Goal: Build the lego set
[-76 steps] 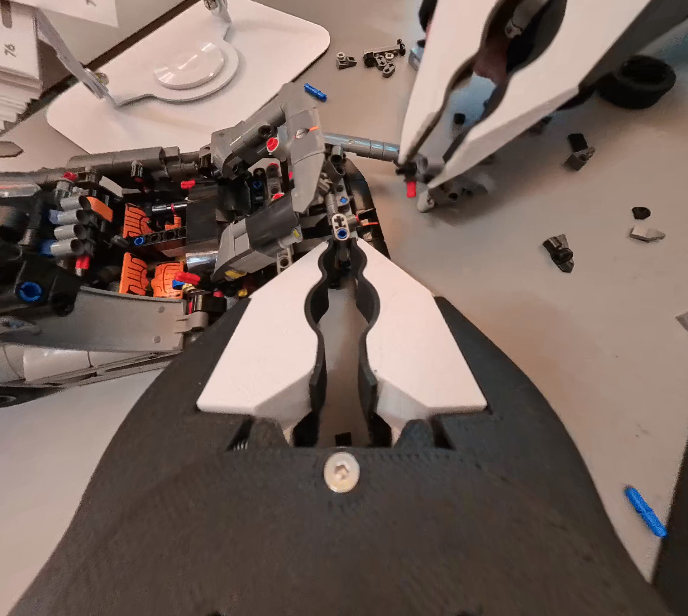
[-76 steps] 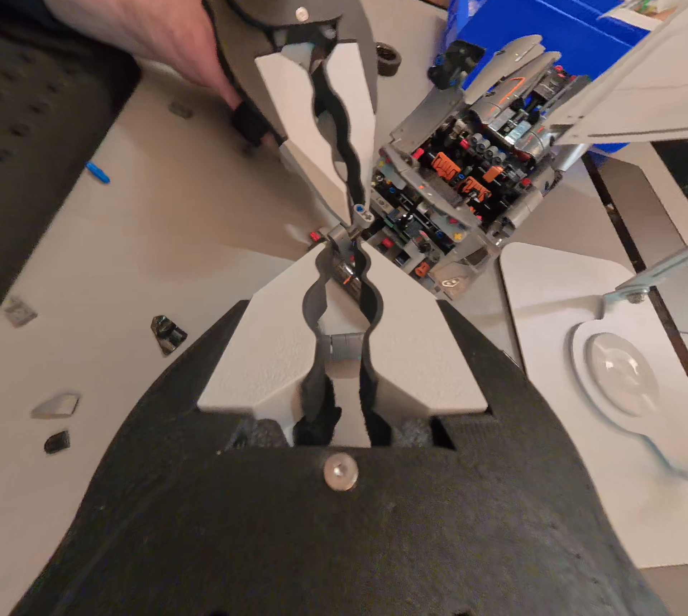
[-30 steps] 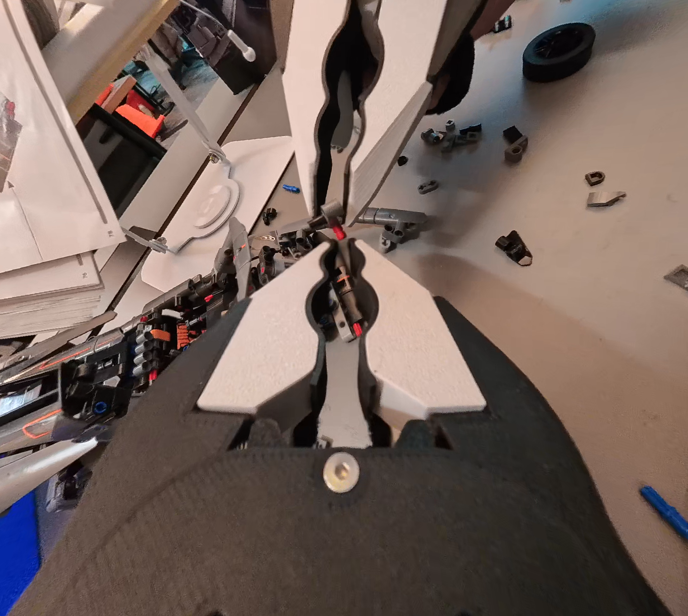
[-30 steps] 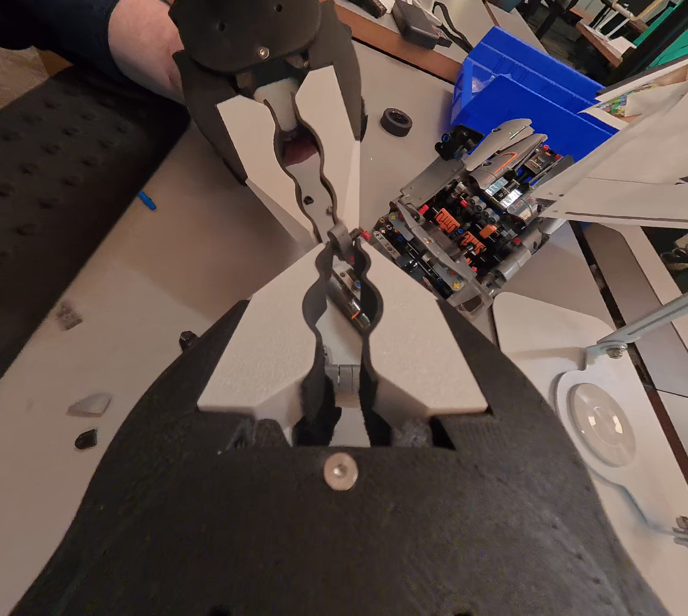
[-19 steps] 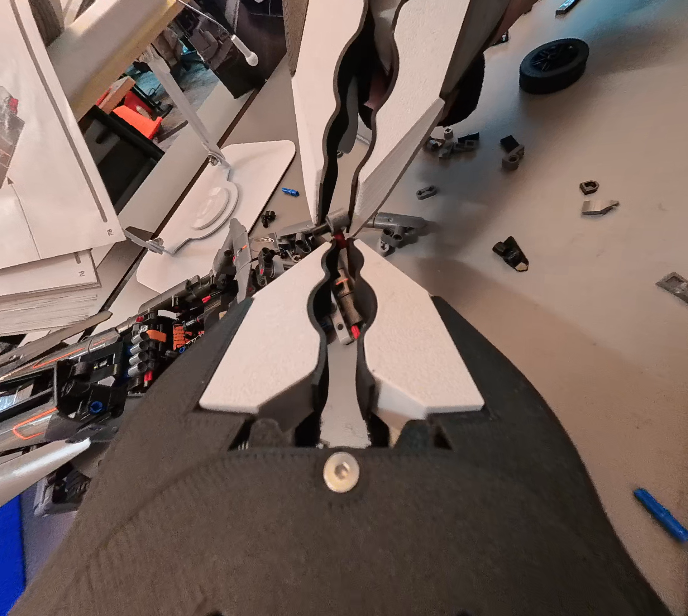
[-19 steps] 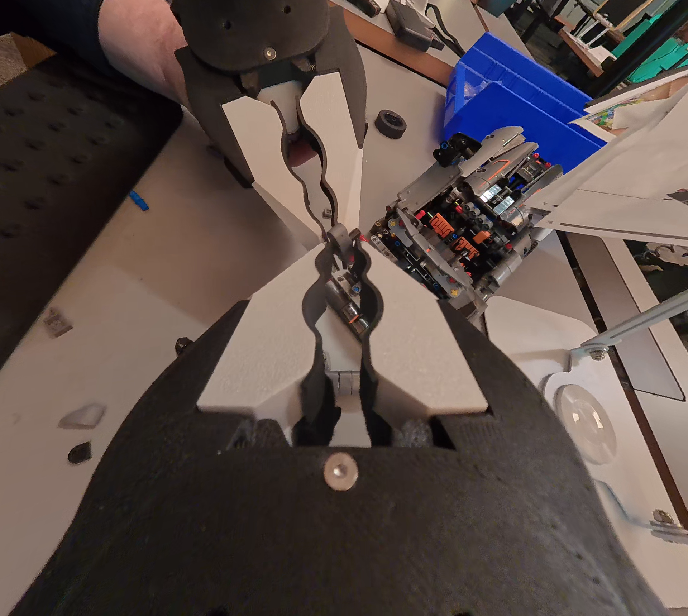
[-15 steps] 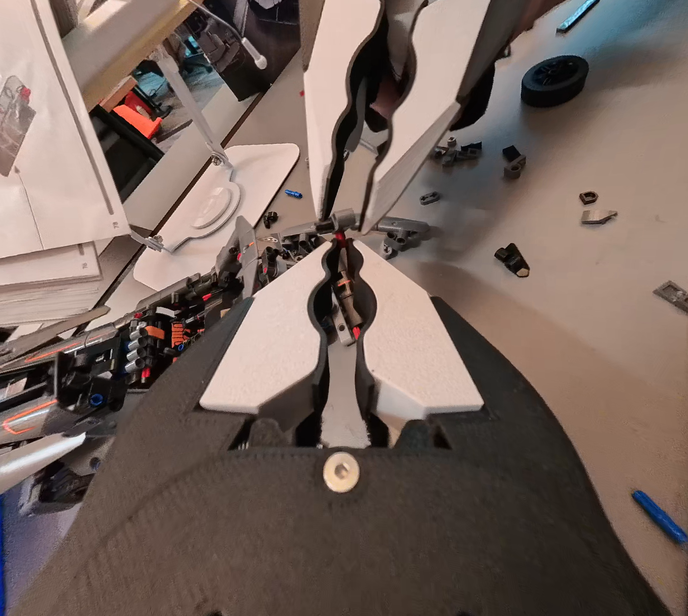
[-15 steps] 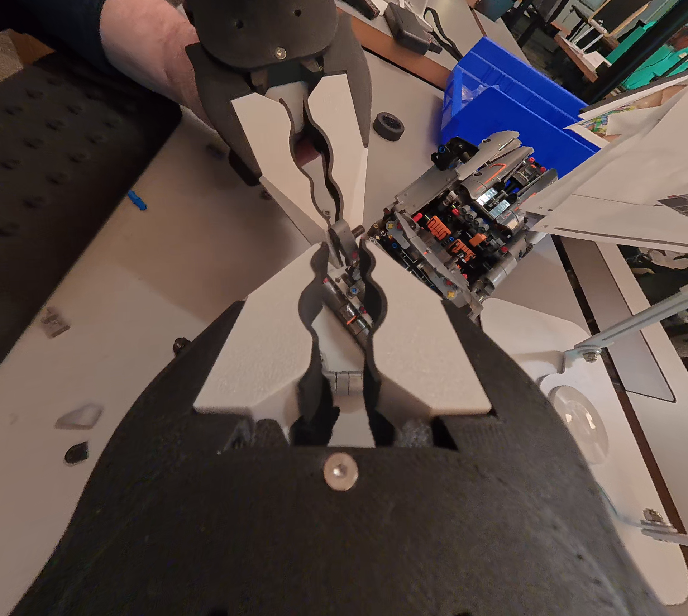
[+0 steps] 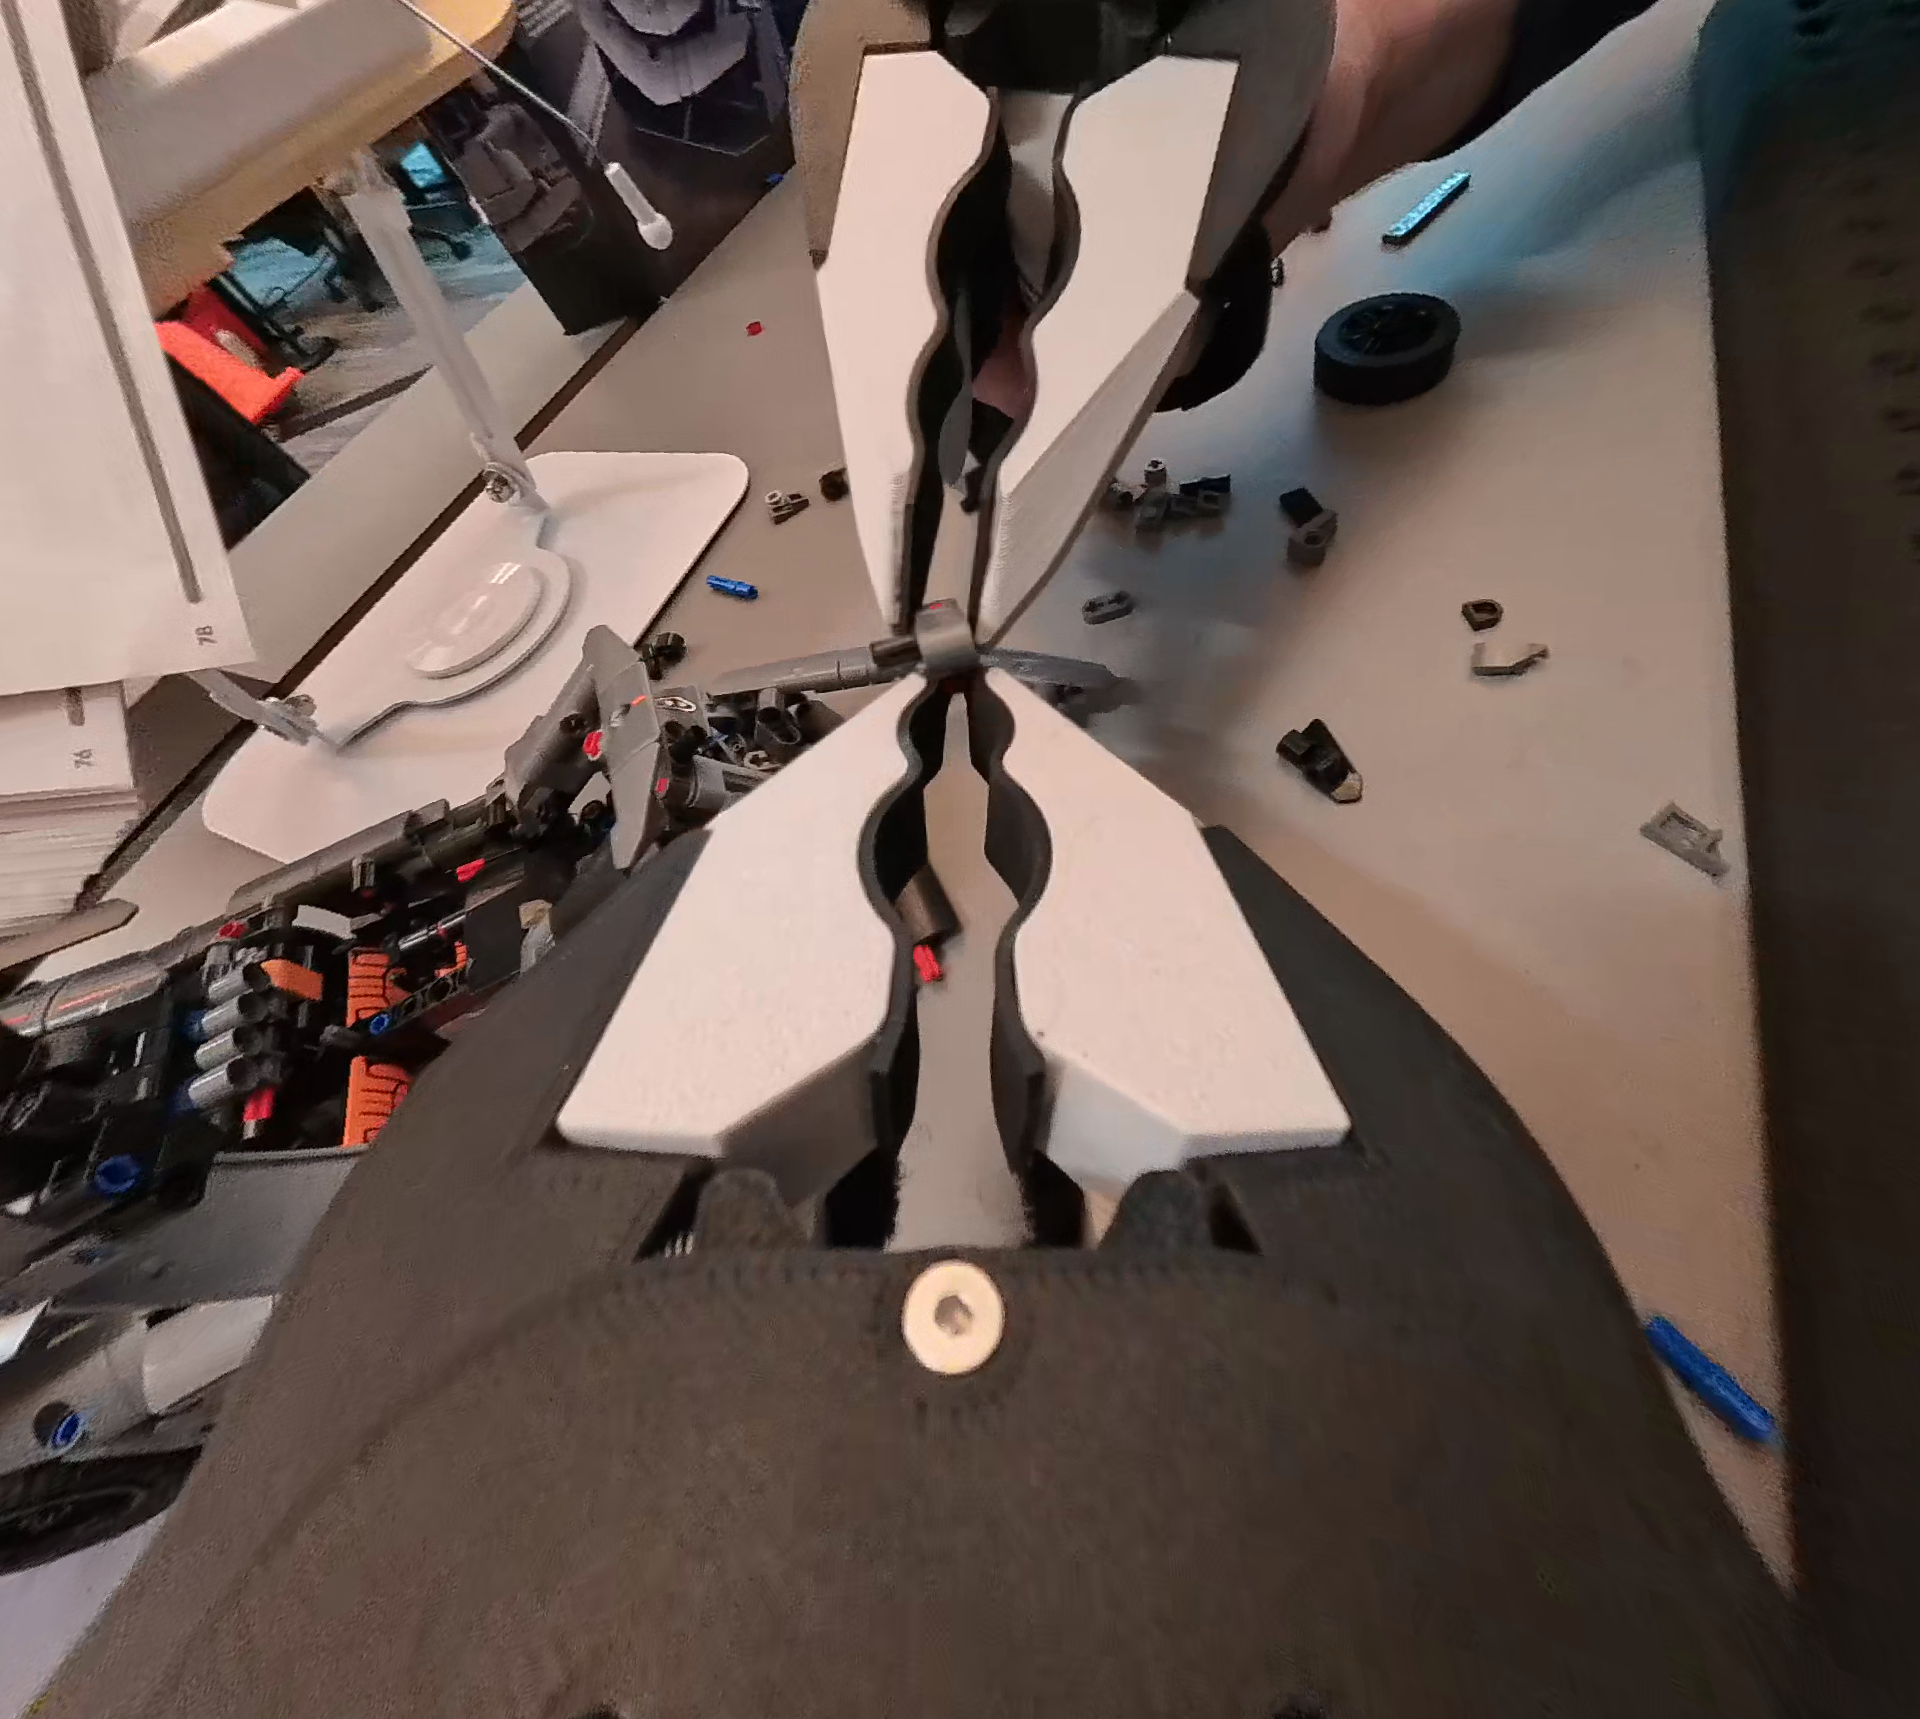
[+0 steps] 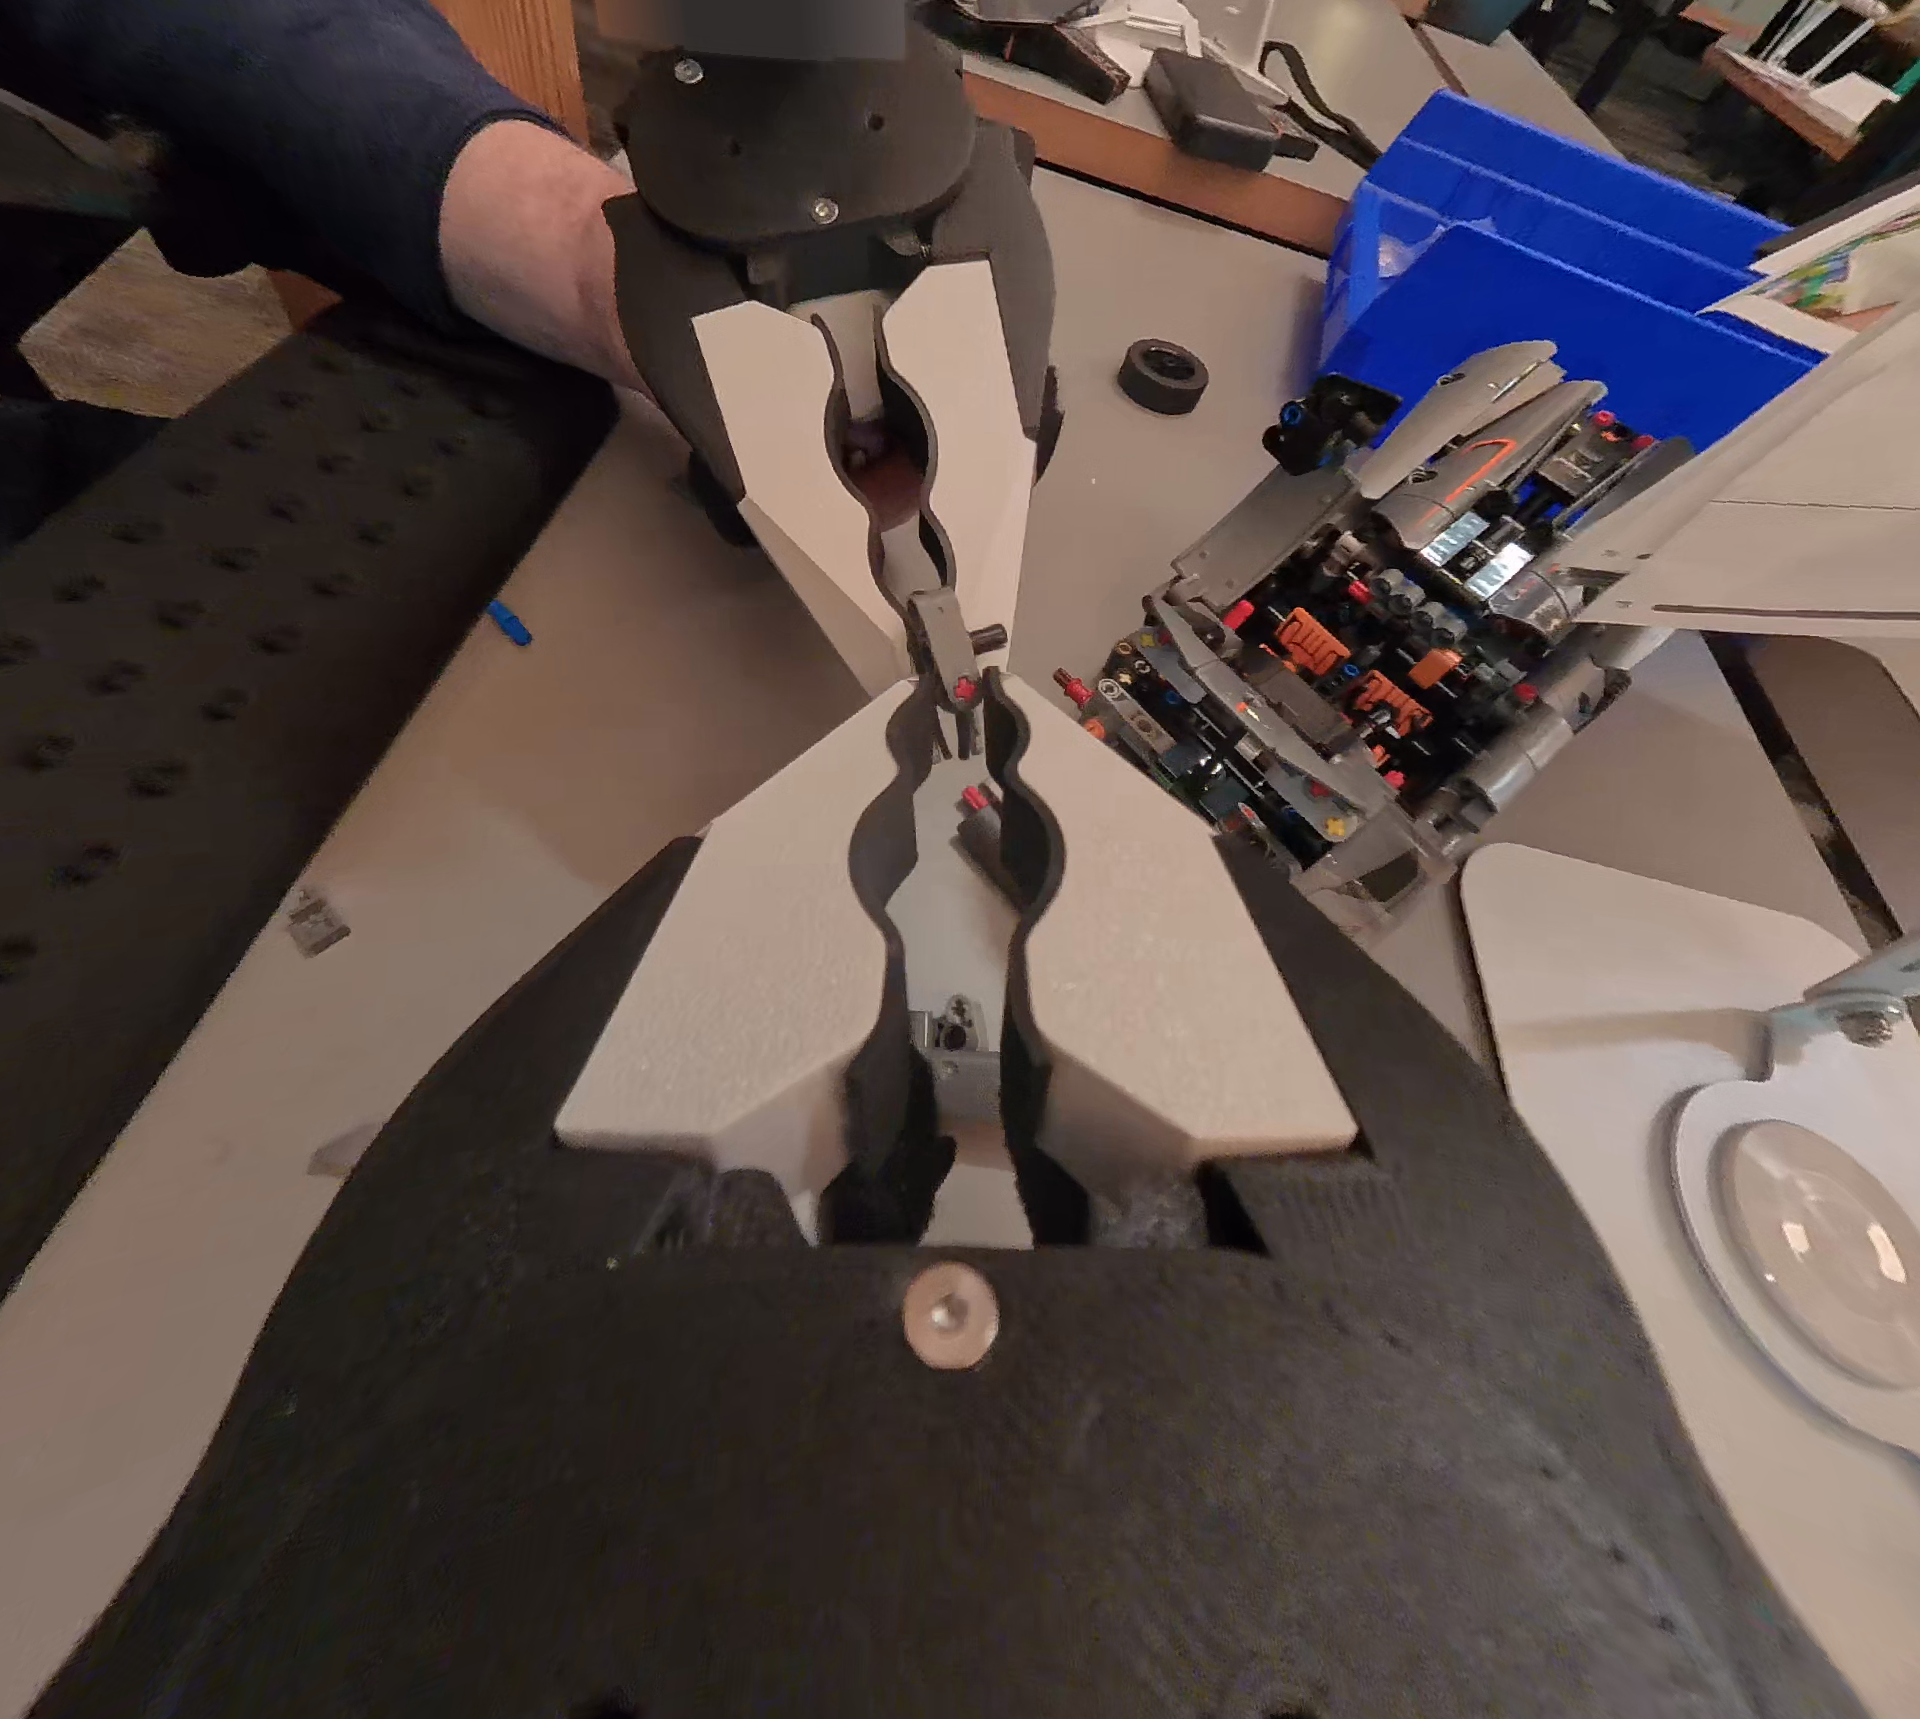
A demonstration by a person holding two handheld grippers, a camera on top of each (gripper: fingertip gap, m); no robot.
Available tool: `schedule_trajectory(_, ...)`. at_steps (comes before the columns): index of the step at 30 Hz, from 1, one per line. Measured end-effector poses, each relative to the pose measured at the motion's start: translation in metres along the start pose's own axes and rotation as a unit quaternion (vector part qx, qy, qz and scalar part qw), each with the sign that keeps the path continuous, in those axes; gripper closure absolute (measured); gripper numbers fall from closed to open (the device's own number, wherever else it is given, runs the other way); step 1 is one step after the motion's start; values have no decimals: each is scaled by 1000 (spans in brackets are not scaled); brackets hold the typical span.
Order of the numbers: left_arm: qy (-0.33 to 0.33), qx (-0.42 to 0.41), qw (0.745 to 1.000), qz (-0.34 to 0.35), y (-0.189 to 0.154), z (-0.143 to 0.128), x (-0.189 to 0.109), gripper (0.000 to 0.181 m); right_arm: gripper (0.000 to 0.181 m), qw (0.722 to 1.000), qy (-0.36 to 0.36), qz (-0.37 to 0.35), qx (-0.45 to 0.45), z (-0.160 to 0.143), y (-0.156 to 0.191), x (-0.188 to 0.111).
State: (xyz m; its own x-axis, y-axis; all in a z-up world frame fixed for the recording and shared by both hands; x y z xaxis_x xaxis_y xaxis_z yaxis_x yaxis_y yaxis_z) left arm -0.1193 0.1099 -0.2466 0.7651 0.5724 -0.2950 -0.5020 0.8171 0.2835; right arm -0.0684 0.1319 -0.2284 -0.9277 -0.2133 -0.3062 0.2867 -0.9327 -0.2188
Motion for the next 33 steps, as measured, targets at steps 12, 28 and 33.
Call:
schedule_trajectory(12,114,56,990,63,17,-24,-5,163,177,999,31,-23,35,-13,-19,4)
schedule_trajectory(28,183,0,979,87,25,-53,8,167,177,995,93,-1,28,-30,-35,23)
schedule_trajectory(33,164,-30,982,90,29,-50,9,173,178,995,95,6,12,-28,-35,28)
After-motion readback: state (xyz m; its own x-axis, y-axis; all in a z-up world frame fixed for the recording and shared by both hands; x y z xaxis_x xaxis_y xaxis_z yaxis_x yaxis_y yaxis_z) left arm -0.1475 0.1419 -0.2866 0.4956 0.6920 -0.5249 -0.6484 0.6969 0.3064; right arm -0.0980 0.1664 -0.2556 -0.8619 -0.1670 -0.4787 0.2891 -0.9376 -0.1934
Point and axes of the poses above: each gripper's, where its closed fingertips meet, x out along the fingers, z out of its top, y = z × x across the jaws, the point moved 4 cm from there along -x, back along the fingers, and after that the axes turned 4 degrees about -y, right-handed, at the moved point
